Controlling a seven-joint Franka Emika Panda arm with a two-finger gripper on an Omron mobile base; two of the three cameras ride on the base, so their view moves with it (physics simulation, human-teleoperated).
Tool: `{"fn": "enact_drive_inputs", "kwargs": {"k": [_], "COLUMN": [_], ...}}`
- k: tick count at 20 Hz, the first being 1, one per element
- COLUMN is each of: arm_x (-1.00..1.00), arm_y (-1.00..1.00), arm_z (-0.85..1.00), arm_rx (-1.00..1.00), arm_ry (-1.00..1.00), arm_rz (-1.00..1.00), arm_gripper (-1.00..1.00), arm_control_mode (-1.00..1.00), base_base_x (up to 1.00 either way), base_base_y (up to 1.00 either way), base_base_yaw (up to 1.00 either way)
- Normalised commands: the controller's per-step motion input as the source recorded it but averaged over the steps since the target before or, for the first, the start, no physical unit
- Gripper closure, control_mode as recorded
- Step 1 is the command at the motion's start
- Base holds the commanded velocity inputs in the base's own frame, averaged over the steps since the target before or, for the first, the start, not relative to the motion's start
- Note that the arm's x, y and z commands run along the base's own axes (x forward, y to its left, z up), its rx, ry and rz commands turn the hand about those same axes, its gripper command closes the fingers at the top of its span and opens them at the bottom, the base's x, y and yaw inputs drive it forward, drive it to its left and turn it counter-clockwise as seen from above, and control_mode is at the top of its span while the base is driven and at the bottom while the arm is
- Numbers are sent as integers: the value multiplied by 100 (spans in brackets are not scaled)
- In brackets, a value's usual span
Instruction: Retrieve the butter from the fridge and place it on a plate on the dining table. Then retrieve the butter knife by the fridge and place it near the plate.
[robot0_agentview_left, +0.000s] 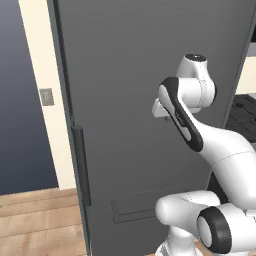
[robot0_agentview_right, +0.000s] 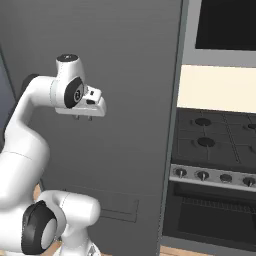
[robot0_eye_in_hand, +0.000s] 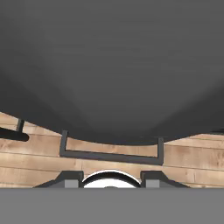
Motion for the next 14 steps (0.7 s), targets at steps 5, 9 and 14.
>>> {"fn": "enact_drive_inputs", "kwargs": {"k": [5,9,14], "arm_x": [0,0,0], "arm_y": [0,0,0], "arm_z": [0,0,0], "arm_rx": [0,0,0], "arm_ry": [1,0,0], "arm_rz": [0,0,0], "arm_gripper": [-100,-100,-100], "arm_control_mode": [100,100,100], "base_base_x": [-15,-65,-77], "base_base_y": [0,13,35], "base_base_yaw": [-2,-13,-20]}}
